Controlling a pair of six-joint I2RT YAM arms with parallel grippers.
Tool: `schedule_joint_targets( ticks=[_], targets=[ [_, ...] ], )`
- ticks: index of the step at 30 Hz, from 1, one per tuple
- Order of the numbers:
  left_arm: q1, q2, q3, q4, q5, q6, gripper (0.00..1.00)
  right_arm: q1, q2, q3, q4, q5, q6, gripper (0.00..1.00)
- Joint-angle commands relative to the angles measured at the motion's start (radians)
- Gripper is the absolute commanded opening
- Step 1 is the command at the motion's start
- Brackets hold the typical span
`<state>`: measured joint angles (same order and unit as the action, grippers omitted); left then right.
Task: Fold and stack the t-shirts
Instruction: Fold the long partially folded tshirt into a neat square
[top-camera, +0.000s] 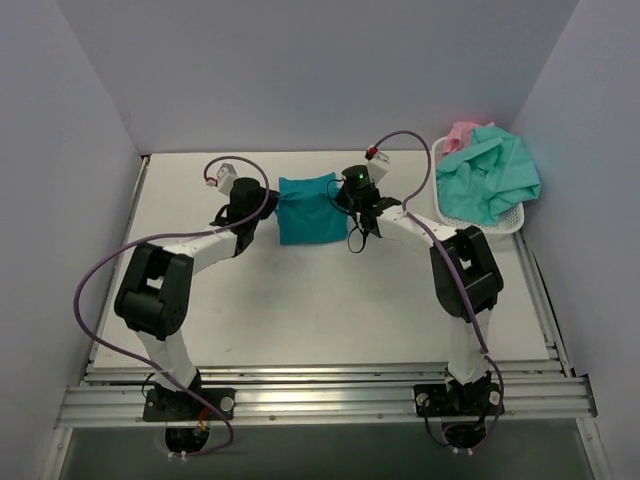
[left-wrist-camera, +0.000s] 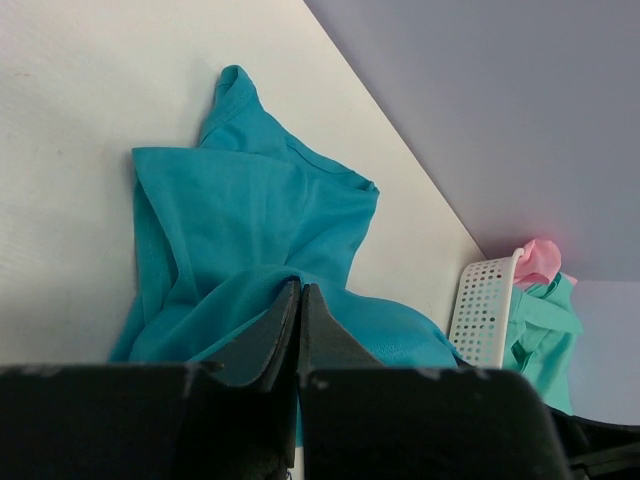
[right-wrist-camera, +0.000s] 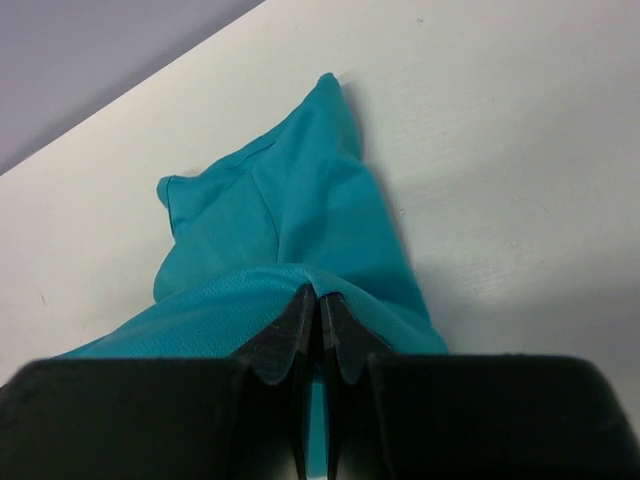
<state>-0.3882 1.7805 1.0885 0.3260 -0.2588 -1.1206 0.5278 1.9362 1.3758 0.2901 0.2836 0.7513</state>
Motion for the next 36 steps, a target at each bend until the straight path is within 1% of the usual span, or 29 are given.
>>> schedule_joint_targets(
  ticks=[1, 5, 11, 18, 20, 21, 22, 23, 24, 25, 26, 27, 29, 30, 31, 32, 33, 34, 35, 36],
  targets=[
    [0.02, 0.071, 0.106, 0.085, 0.05, 0.01, 0.06, -0.04, 0.07, 0.089, 0.029, -0.073, -0.024, 0.0],
    [0.061, 0.146, 0.172, 0.114, 0.085, 0.004, 0.06, -0.066, 0.185, 0.198, 0.032, -0.133, -0.035, 0.0],
    [0.092, 0.243, 0.266, 0.137, 0.121, 0.01, 0.06, -0.101, 0.308, 0.343, 0.04, -0.219, -0.041, 0.0],
    [0.106, 0.352, 0.399, 0.169, 0.176, 0.044, 0.06, -0.146, 0.386, 0.434, 0.078, -0.273, -0.035, 0.0],
    [0.112, 0.387, 0.447, 0.173, 0.185, 0.048, 0.06, -0.161, 0.411, 0.453, 0.104, -0.323, -0.029, 0.0],
    [0.114, 0.401, 0.462, 0.177, 0.188, 0.051, 0.06, -0.166, 0.418, 0.456, 0.145, -0.334, -0.026, 0.07],
    [0.118, 0.428, 0.477, 0.186, 0.19, 0.057, 0.06, -0.172, 0.435, 0.454, 0.174, -0.352, -0.023, 0.19],
    [0.12, 0.442, 0.494, 0.191, 0.19, 0.061, 0.07, -0.181, 0.443, 0.451, 0.211, -0.359, -0.017, 0.41],
    [0.121, 0.459, 0.522, 0.215, 0.191, 0.067, 0.07, -0.187, 0.452, 0.451, 0.275, -0.36, -0.001, 0.86],
    [0.126, 0.494, 0.537, 0.229, 0.19, 0.08, 0.08, -0.195, 0.475, 0.454, 0.302, -0.363, 0.006, 1.0],
    [0.127, 0.513, 0.557, 0.246, 0.185, 0.09, 0.09, -0.21, 0.486, 0.457, 0.334, -0.365, 0.013, 1.0],
    [0.127, 0.536, 0.579, 0.28, 0.182, 0.105, 0.11, -0.218, 0.494, 0.457, 0.404, -0.365, 0.026, 1.0],
    [0.135, 0.614, 0.678, 0.298, 0.19, 0.142, 0.17, -0.233, 0.515, 0.465, 0.467, -0.382, 0.039, 1.0],
    [0.14, 0.647, 0.727, 0.307, 0.223, 0.151, 0.2, -0.247, 0.517, 0.468, 0.513, -0.389, 0.045, 1.0],
    [0.143, 0.722, 0.849, 0.305, 0.249, 0.157, 0.24, -0.253, 0.505, 0.454, 0.54, -0.399, 0.062, 1.0],
    [0.149, 0.762, 0.922, 0.294, 0.268, 0.157, 0.53, -0.259, 0.489, 0.435, 0.569, -0.417, 0.069, 1.0],
    [0.15, 0.808, 1.005, 0.251, 0.33, 0.162, 0.75, -0.268, 0.471, 0.404, 0.64, -0.428, 0.075, 1.0],
    [0.152, 0.906, 1.098, 0.205, 0.345, 0.168, 0.96, -0.269, 0.421, 0.367, 0.68, -0.434, 0.071, 1.0],
    [0.152, 0.954, 1.299, 0.144, 0.355, 0.166, 0.94, -0.27, 0.39, 0.286, 0.717, -0.435, 0.063, 1.0],
    [0.156, 1.008, 1.402, 0.046, 0.366, 0.163, 0.94, -0.27, 0.364, 0.249, 0.763, -0.434, 0.053, 1.0]
  ],
)
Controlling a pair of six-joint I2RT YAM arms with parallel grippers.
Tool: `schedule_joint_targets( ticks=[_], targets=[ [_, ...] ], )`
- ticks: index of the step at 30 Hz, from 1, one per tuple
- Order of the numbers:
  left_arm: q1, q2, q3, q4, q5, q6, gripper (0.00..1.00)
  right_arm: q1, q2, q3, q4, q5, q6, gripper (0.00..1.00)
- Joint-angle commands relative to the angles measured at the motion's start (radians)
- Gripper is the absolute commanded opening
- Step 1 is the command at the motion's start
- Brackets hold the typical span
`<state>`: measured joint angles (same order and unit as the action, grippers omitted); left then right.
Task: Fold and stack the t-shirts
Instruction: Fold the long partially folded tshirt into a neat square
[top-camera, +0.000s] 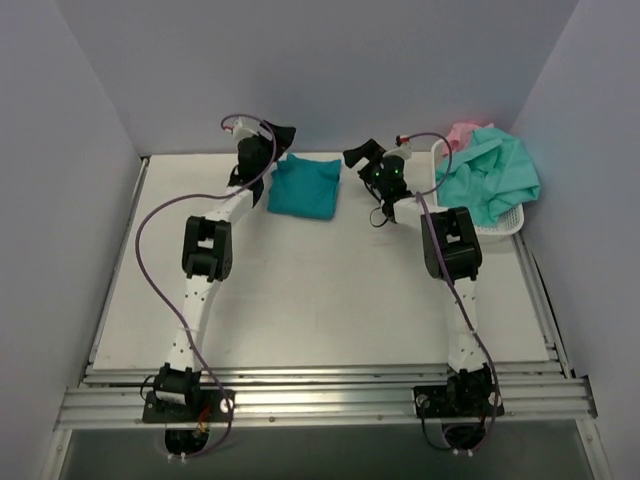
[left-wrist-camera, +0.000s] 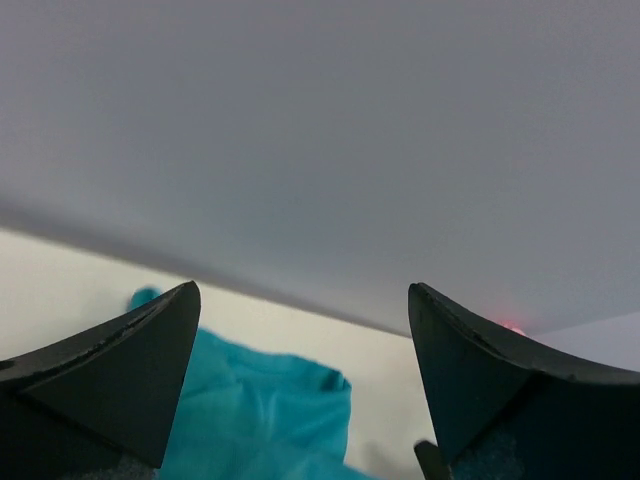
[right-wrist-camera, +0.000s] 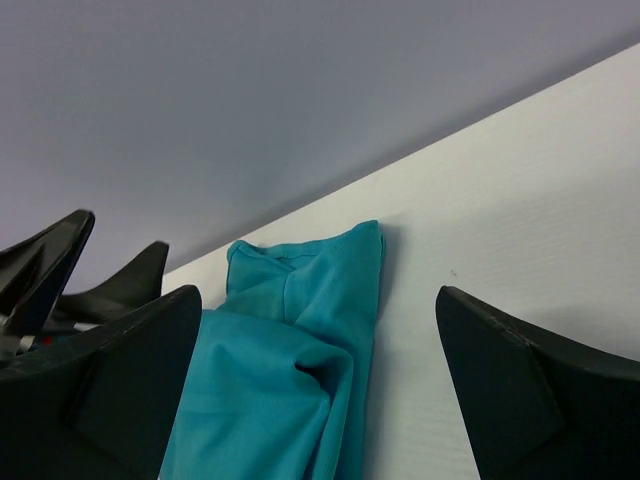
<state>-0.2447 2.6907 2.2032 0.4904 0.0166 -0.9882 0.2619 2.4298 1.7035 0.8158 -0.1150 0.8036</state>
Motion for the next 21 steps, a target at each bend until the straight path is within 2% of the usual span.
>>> schedule_joint_targets(
  ticks=[1, 2, 5, 8, 9, 11, 13, 14, 15, 16, 17, 18, 20, 21],
  targets=[
    [0.013, 0.183, 0.375, -0.134, 0.107, 0.013, 0.94, -0.004, -0.187, -0.112, 0.256, -0.035, -0.023, 1.0],
    [0.015, 0.211, 0.488, -0.131, 0.12, 0.0, 0.94, -0.004, -0.216, -0.184, 0.273, -0.032, -0.032, 1.0],
    [0.022, 0.204, 0.501, -0.072, 0.12, -0.018, 0.94, -0.006, -0.316, -0.29, 0.338, -0.032, -0.058, 1.0],
    [0.022, 0.056, 0.347, -0.021, 0.102, 0.026, 0.94, 0.0, -0.391, -0.324, 0.332, -0.052, -0.063, 1.0],
    [0.022, -0.033, 0.243, 0.005, 0.1, 0.036, 0.94, 0.003, -0.405, -0.334, 0.318, -0.061, -0.066, 1.0],
    [0.021, -0.124, 0.128, 0.028, 0.089, 0.052, 0.94, 0.025, -0.443, -0.334, 0.283, -0.081, -0.07, 0.99],
    [0.021, -0.262, -0.067, 0.074, 0.069, 0.06, 0.94, 0.043, -0.465, -0.318, 0.241, -0.074, -0.076, 0.92],
    [0.021, -0.305, -0.136, 0.111, 0.042, 0.06, 0.94, 0.059, -0.468, -0.311, 0.193, -0.075, -0.076, 0.82],
    [0.021, -0.386, -0.269, 0.126, 0.028, 0.06, 0.94, 0.066, -0.468, -0.291, 0.171, -0.078, -0.075, 0.71],
    [0.021, -0.423, -0.331, 0.144, 0.016, 0.065, 0.94, 0.072, -0.463, -0.285, 0.155, -0.086, -0.069, 0.57],
    [0.021, -0.458, -0.391, 0.181, 0.003, 0.066, 0.94, 0.082, -0.459, -0.278, 0.129, -0.087, -0.057, 0.29],
    [0.021, -0.513, -0.493, 0.201, -0.006, 0.071, 0.94, 0.085, -0.442, -0.269, 0.123, -0.092, -0.035, 0.17],
    [0.024, -0.554, -0.571, 0.226, -0.007, 0.068, 0.94, 0.092, -0.413, -0.255, 0.117, -0.107, -0.014, 0.07],
    [0.025, -0.577, -0.6, 0.226, -0.007, 0.065, 0.94, 0.099, -0.37, -0.243, 0.112, -0.117, -0.004, 0.06]
  ],
)
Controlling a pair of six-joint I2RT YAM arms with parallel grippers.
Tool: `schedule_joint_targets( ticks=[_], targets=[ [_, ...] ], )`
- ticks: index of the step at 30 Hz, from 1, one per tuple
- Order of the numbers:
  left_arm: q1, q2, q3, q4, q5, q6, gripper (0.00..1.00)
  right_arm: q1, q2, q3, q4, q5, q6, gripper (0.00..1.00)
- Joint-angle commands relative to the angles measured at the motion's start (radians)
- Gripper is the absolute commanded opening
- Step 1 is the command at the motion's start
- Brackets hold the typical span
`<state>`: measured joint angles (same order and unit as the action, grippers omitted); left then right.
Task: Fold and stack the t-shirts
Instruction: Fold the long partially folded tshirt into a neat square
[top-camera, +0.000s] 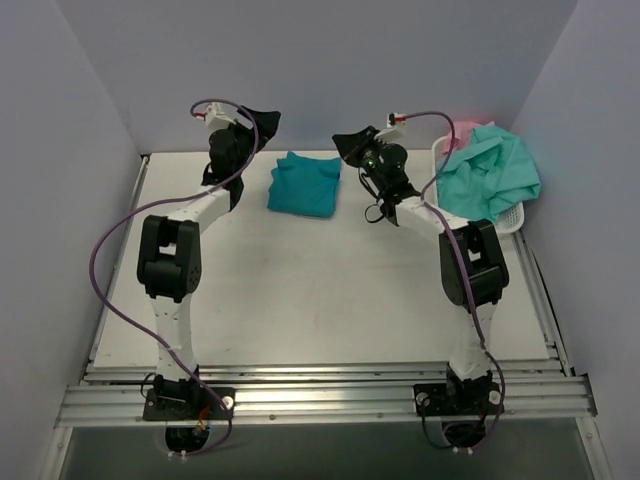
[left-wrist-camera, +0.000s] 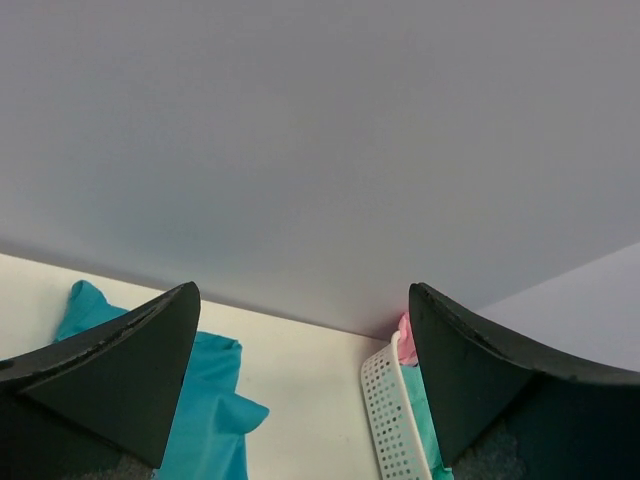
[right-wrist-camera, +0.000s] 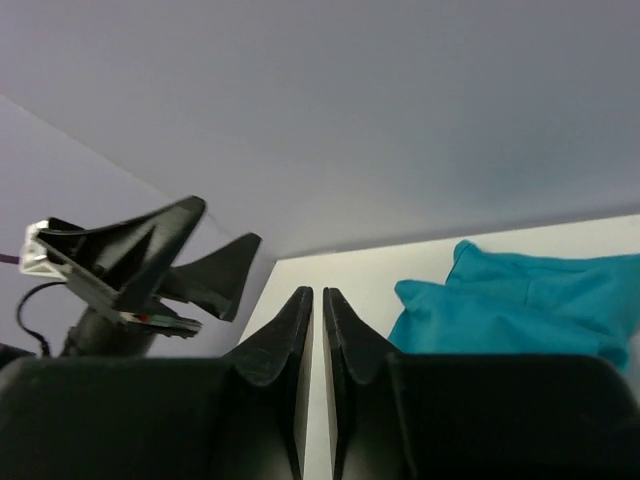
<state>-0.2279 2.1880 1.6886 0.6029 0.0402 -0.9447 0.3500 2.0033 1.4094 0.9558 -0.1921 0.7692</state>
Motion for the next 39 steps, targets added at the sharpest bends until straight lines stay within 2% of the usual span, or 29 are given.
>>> schedule_joint_targets(
  ticks=[1, 4, 9, 12, 22, 30, 39],
  targets=[
    [0.009, -0.082, -0.128, 0.112, -0.031, 0.014, 0.94, 0.015, 0.083, 0.092, -0.029, -0.053, 0.044, 0.05],
    [0.015, -0.096, -0.18, 0.121, -0.03, -0.015, 0.94, 0.035, 0.211, 0.178, -0.019, -0.13, 0.073, 0.01],
    [0.024, -0.117, -0.29, 0.176, -0.022, -0.016, 0.94, 0.04, 0.463, 0.414, 0.034, -0.26, 0.166, 0.0],
    [0.036, -0.135, -0.332, 0.184, -0.013, -0.017, 0.94, 0.04, 0.552, 0.52, 0.005, -0.267, 0.18, 0.0],
    [0.052, -0.145, -0.406, 0.228, 0.023, 0.003, 0.95, 0.021, 0.707, 0.723, -0.069, -0.205, 0.134, 0.0],
    [0.052, -0.135, -0.429, 0.233, 0.046, 0.038, 0.95, -0.028, 0.871, 0.911, -0.11, -0.027, 0.168, 0.04],
    [0.053, -0.119, -0.42, 0.224, 0.056, 0.063, 0.95, -0.054, 0.937, 0.942, -0.088, 0.068, 0.177, 0.06]
  ],
)
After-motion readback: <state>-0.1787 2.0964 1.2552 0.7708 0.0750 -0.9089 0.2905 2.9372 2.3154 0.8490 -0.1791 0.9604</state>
